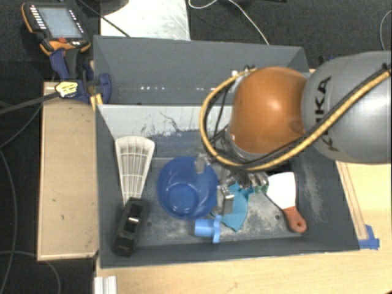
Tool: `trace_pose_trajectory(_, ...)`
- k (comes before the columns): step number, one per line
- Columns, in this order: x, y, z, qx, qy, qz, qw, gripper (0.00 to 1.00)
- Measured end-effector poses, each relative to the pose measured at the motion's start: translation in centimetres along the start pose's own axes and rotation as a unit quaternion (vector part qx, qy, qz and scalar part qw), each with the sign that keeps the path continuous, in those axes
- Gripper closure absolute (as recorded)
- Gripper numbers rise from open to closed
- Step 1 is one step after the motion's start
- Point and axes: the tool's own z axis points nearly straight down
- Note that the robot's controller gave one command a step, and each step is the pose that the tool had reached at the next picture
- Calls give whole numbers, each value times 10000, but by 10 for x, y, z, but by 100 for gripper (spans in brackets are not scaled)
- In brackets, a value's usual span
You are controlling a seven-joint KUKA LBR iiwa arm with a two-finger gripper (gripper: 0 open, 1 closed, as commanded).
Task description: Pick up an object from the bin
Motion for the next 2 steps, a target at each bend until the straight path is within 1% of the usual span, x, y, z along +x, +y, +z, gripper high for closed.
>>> trace_pose_trajectory(1, 22, 0, 47, -1, 21, -1711, 9853, 0)
trace_pose_trajectory(2, 26, -24, 41, -3, -8, -580, 9983, 0)
